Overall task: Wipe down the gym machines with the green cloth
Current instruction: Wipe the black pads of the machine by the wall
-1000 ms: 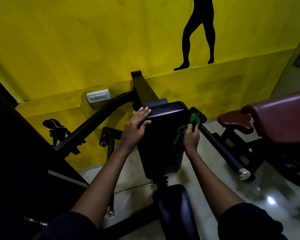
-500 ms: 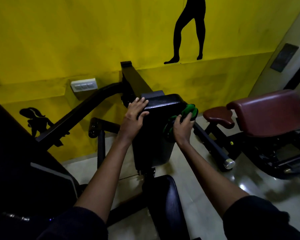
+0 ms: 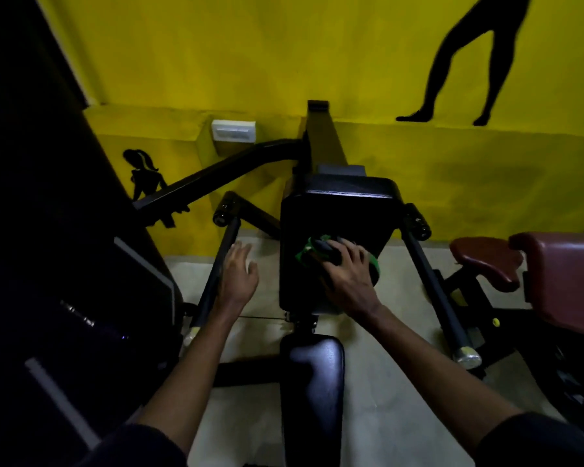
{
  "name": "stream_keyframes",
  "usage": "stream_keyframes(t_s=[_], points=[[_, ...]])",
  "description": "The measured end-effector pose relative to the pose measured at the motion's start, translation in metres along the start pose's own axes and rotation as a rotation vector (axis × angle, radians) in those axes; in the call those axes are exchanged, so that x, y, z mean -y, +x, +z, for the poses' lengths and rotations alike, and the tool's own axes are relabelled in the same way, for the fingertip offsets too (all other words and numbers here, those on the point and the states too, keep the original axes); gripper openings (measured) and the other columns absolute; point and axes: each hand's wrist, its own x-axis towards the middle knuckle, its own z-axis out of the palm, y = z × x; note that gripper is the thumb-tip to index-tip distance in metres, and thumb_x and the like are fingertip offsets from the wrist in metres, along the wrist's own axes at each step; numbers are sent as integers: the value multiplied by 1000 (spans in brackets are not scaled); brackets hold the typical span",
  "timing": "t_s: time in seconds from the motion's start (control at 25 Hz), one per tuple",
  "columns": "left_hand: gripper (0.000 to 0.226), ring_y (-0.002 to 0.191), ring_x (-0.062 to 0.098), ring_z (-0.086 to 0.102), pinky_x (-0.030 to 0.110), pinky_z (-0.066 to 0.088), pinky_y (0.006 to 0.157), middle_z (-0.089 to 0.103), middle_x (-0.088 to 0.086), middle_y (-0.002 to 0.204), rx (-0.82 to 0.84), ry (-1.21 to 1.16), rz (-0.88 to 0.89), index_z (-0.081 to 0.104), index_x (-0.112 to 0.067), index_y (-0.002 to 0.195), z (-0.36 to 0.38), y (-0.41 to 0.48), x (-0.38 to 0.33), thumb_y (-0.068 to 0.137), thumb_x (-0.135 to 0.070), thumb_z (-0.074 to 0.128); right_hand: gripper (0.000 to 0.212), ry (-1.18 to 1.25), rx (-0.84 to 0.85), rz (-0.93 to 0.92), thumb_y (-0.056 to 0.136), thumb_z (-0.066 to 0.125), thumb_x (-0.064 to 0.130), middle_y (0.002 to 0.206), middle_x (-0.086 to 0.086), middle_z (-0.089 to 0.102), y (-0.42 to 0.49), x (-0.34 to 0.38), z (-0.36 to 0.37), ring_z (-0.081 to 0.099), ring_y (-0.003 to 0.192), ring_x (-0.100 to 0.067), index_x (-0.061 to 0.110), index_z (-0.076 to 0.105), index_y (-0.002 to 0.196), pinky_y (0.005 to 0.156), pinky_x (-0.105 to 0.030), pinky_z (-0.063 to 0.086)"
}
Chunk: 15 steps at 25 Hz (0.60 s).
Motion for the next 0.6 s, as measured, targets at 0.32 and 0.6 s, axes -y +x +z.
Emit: stream_keyframes(t_s=[0.32, 0.6], points=[[63, 138, 33, 36, 44, 40, 105, 25, 13, 160, 189, 498, -180, 23, -9, 154, -8, -20, 54, 98, -16, 50, 45, -173, 99, -312, 85, 60, 25, 154, -9, 26, 85, 17, 16, 18, 144, -35, 20, 66, 129, 110, -52, 14], [75, 153, 27, 7, 36, 15, 123, 5, 14, 165, 155, 622, -65, 8, -4, 157, 4, -28, 66, 93, -8, 47, 43, -466, 338, -572, 85, 65, 8, 152, -28, 39, 70, 28, 75, 16, 150, -43, -7, 62, 125, 120, -60, -7]])
